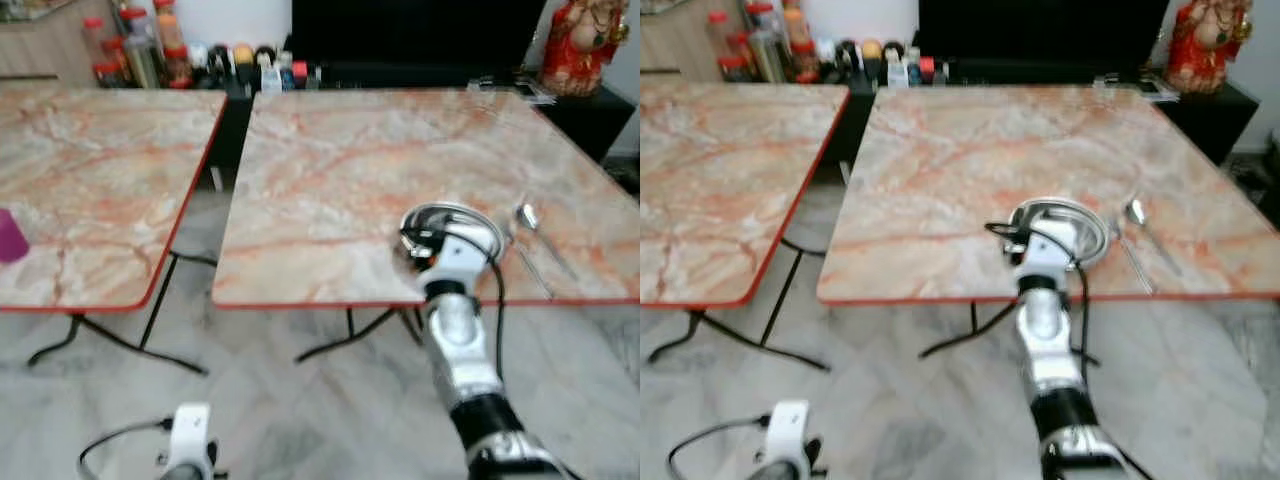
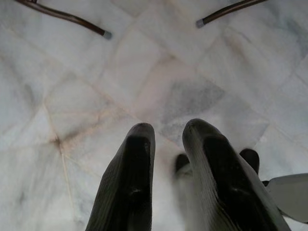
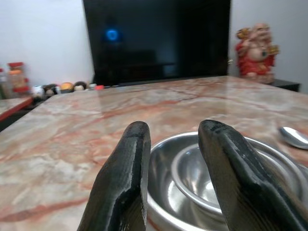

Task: Setting the table

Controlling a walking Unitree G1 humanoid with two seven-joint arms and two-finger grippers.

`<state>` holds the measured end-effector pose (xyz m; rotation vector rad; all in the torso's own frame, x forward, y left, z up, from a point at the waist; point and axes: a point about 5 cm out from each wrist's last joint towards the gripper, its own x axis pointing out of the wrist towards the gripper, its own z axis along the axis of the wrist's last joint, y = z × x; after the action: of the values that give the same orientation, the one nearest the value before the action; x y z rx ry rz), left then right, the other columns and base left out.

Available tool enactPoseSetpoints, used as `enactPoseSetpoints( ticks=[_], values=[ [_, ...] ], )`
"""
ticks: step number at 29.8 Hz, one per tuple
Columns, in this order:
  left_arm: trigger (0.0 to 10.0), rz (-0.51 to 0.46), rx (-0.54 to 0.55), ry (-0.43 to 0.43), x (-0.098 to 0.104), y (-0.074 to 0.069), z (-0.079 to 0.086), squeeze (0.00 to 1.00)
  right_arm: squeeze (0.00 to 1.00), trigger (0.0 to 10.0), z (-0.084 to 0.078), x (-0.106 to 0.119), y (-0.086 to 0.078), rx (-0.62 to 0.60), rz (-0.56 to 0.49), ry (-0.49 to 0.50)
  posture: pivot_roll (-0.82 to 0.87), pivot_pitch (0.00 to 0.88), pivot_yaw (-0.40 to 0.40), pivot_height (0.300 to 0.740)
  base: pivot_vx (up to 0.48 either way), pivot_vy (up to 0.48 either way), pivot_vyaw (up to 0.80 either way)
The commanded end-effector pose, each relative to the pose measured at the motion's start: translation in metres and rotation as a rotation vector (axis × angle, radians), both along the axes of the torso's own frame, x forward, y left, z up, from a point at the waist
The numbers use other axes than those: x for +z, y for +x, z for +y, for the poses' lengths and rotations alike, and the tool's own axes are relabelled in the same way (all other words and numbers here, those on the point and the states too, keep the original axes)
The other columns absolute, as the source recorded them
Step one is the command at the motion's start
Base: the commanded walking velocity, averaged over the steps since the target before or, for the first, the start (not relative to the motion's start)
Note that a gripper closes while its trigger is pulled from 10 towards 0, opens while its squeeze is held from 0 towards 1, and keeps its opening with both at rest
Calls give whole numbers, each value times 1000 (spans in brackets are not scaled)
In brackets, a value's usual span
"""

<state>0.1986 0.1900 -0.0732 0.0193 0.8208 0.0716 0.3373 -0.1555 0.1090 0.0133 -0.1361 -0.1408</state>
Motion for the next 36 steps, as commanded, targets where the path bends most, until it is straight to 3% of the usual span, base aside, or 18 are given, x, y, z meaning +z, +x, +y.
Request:
enactPoseSetpoints(
  ticks=[1,10,17,25,29,33,36],
  values=[
    [10000,10,15,11,0,-2,8,0,0,10000,3,5,1,13,-19,-4,42,0,-21,740,0,480,0],
    [10000,9,10,20,1,-2,12,0,0,10000,-17,-13,-16,-14,28,-62,33,0,-11,740,0,480,0],
    [10000,10,3,17,0,-3,10,0,0,10000,-45,-56,-46,-70,188,-120,30,0,-18,740,0,480,0],
    [10000,13,-9,19,-1,-4,9,0,0,10000,-53,-86,-65,-88,323,-130,23,0,-12,740,0,480,0],
    [10000,13,-10,20,-1,-4,10,0,0,10000,-55,-96,-71,-95,371,-120,30,0,-14,740,0,480,0],
    [10000,11,-11,21,0,-3,10,0,0,10000,-58,-131,-92,-138,578,-13,31,0,-14,740,0,480,0],
    [10000,10,-10,20,0,-2,10,0,0,10000,-58,-146,-104,-145,675,41,33,0,-9,740,0,480,0]
  ],
)
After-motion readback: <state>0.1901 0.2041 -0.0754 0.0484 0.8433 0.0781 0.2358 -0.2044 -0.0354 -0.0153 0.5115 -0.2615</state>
